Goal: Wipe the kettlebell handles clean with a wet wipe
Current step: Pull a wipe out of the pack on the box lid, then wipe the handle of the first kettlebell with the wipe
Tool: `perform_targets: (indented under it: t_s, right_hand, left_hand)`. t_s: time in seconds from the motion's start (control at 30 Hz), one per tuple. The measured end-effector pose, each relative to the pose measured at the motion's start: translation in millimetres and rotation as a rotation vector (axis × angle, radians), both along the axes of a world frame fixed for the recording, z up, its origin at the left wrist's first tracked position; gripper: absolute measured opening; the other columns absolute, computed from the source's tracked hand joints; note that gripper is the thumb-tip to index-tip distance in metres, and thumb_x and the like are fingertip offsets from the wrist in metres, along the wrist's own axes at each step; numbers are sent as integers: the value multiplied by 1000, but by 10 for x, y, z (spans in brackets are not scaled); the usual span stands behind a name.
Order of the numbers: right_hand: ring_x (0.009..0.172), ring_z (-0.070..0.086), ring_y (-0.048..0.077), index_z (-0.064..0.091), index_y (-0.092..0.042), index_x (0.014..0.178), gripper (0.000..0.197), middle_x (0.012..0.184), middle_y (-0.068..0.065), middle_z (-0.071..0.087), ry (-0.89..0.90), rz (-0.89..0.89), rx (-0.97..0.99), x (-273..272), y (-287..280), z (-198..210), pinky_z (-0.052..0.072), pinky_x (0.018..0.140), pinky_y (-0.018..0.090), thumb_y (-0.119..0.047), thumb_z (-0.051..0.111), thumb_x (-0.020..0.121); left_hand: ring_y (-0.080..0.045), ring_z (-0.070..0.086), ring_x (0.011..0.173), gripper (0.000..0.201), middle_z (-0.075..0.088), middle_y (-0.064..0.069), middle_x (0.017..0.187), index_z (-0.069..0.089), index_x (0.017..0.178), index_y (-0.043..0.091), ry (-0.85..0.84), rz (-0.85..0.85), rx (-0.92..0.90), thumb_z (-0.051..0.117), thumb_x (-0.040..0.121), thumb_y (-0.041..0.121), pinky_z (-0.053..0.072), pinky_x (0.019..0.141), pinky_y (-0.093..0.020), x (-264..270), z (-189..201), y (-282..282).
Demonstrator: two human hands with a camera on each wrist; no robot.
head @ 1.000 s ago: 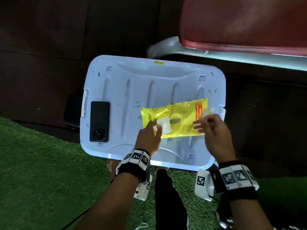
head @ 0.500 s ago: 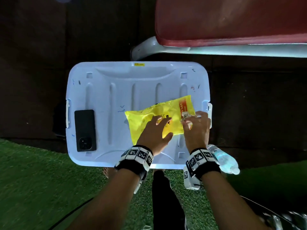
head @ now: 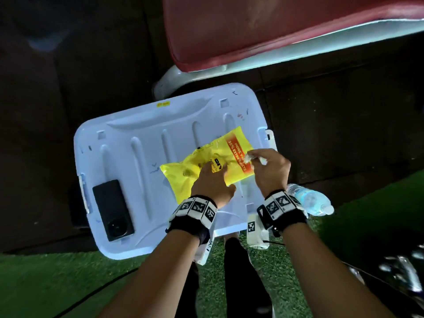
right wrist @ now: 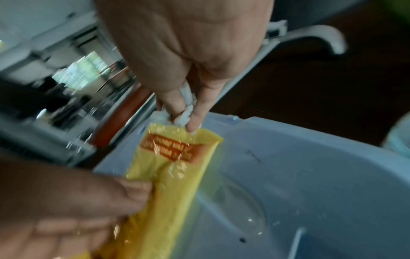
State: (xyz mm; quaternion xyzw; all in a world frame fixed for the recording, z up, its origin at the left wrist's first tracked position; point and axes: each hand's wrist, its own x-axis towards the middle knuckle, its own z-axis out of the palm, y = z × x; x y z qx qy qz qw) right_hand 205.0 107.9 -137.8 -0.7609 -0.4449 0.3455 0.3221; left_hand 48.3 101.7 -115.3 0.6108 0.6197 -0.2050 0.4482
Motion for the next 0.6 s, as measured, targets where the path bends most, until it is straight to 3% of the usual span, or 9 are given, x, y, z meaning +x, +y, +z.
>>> perform_targets:
  t_s: [0.07,0.17,0.3,0.37,0.43,0.5,0.6]
  right_hand:
    - [84,71,12,81,-13,90,30,91,2,78,46,-77,-44,86,-132,67,49,74,7,10,67,76]
    - [77,68,-7,80,-26,89,38,85,-12,75,146,-243,-70,276,-432,191,48,71,5,7,68,74]
    - [75,73,6,80,-33,84,33,78,-8,77,217,-513,-29,600,-1067,399,58,77,27,-2,73,75]
    - [77,74,7,80,-36,82,25,77,-8,78,223,-663,-11,801,-1488,503,59,79,30,-12,79,74]
    - [83,75,14,81,-28,89,18,84,-3,79,226,-777,15,1021,-1970,601,59,80,34,-18,80,74]
    - [83,75,12,81,-26,92,19,85,-3,79,232,-875,48,1260,-2482,709,57,76,32,-31,79,74]
    - [86,75,11,81,-31,87,22,85,-8,79,218,-1037,62,1587,-3264,804,58,80,34,-44,76,70]
  left_hand:
    - [-26,27,152,58,24,-11,165,37,156,30,31,-72,71,49,102,45,34,118,-40,36,82,-68]
    - [-26,52,132,47,49,-6,147,51,144,26,-4,-194,218,51,100,40,43,105,-37,124,224,-279]
    - [-19,54,130,37,58,-1,137,59,136,22,-269,-262,205,56,100,29,39,109,-33,342,385,-650]
    - [-19,55,127,34,61,-3,133,61,133,21,-327,-328,187,57,99,25,38,107,-32,508,435,-855]
    - [-18,58,124,33,63,-3,130,63,132,22,-357,-401,153,57,99,24,40,105,-31,732,451,-1075]
    - [-17,60,122,33,66,-3,129,65,131,22,-392,-485,108,58,98,22,42,106,-31,1012,427,-1318]
    - [-19,64,119,32,69,-3,127,66,129,21,-438,-609,40,60,97,21,47,103,-34,1471,331,-1709]
